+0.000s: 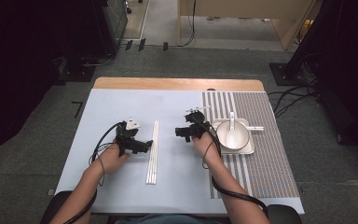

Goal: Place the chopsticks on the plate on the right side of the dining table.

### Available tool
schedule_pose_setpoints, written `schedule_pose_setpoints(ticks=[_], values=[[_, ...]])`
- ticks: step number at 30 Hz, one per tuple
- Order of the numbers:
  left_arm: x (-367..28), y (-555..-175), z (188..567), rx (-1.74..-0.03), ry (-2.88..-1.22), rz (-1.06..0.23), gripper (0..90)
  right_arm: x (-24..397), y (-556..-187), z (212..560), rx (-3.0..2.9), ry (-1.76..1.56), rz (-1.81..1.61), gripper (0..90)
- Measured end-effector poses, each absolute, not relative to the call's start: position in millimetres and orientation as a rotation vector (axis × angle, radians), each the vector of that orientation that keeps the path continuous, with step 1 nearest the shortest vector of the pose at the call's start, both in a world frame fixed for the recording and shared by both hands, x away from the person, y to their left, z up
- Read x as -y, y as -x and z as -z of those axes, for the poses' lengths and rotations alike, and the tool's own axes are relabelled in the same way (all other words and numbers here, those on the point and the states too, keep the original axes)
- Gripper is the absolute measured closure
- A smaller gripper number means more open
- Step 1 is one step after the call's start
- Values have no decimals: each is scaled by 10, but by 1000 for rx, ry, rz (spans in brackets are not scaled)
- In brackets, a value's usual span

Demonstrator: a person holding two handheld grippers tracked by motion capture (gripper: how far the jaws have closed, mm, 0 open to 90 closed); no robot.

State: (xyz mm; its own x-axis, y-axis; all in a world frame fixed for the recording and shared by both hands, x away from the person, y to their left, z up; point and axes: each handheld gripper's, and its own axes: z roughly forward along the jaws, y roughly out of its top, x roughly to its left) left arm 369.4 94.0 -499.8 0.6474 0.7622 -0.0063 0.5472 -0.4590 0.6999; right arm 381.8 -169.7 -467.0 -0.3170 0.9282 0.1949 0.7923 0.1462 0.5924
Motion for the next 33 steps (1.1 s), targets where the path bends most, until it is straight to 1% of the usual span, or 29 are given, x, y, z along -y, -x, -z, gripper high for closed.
schedule_pose_setpoints(ticks=[6,11,20,33], values=[[-941,-3694,4998,-1012,-2182,-405,0,1667,-3809,4621,-2311,-1487,-955,163],[-941,-3695,4998,-1012,-2182,-405,0,1639,-3797,4616,-2377,-1397,-978,169],[-939,-3694,4999,-1014,-2178,-404,0,1588,-3696,4601,-2454,-1145,-1004,175],[-940,-3694,4998,-1012,-2181,-406,0,1632,-3580,4811,-2449,-1074,-1071,197]])
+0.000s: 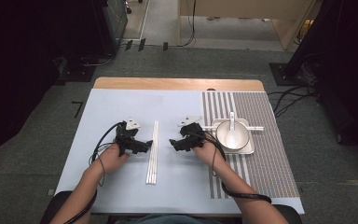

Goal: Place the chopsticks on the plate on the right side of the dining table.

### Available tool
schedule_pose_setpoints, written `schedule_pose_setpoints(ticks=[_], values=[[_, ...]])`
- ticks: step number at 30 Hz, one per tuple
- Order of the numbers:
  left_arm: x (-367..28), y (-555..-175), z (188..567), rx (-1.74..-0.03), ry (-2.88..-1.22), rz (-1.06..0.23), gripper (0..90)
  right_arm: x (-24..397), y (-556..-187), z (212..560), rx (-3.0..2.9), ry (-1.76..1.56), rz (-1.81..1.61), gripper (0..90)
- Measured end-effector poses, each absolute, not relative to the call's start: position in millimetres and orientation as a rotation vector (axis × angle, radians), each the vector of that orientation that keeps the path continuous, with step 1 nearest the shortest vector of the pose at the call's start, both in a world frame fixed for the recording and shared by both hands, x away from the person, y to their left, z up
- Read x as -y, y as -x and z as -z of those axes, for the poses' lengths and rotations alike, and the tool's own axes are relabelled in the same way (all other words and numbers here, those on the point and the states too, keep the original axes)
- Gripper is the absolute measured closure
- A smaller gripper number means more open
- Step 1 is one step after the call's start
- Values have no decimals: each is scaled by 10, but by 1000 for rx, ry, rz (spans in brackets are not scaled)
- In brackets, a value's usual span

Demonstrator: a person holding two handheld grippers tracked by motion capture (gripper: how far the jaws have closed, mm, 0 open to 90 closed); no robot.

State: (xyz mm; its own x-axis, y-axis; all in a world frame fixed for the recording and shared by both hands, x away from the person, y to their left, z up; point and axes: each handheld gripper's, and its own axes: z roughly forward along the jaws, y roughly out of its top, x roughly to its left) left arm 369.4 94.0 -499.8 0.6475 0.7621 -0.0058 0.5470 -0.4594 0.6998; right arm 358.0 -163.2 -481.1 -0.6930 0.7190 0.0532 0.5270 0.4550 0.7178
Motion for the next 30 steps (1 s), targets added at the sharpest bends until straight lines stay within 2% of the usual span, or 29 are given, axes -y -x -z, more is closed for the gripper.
schedule_pose_setpoints(ticks=[17,30], values=[[-940,-3694,4999,-1013,-2180,-405,0,1648,-3474,5004,-2446,-1006,-1086,182],[-940,-3694,4999,-1013,-2180,-404,0,1648,-3479,5010,-2449,-1004,-1084,176]])
